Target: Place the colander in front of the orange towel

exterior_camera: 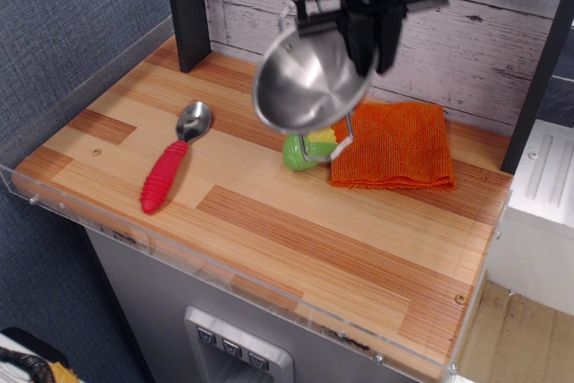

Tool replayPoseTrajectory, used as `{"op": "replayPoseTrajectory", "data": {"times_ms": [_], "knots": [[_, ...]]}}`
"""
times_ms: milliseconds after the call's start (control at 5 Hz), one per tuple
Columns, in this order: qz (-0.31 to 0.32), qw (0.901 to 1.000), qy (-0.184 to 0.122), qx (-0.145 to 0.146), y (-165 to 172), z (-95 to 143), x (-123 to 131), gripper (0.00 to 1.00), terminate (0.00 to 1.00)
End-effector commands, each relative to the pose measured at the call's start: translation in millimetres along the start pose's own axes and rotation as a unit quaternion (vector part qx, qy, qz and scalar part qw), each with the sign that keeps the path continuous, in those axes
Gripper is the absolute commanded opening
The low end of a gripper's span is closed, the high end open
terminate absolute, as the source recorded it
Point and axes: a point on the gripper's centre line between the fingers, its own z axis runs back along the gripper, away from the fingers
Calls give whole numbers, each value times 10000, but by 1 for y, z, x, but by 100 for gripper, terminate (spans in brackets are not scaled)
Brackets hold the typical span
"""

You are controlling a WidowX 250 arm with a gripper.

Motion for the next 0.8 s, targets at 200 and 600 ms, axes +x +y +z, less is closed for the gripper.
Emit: {"op": "replayPoseTrajectory", "data": {"times_ms": [200, 600], "knots": [[-505, 9983, 210, 183, 6, -20, -56, 0, 0], [-681, 9955, 444, 491, 15, -49, -64, 0, 0]]}}
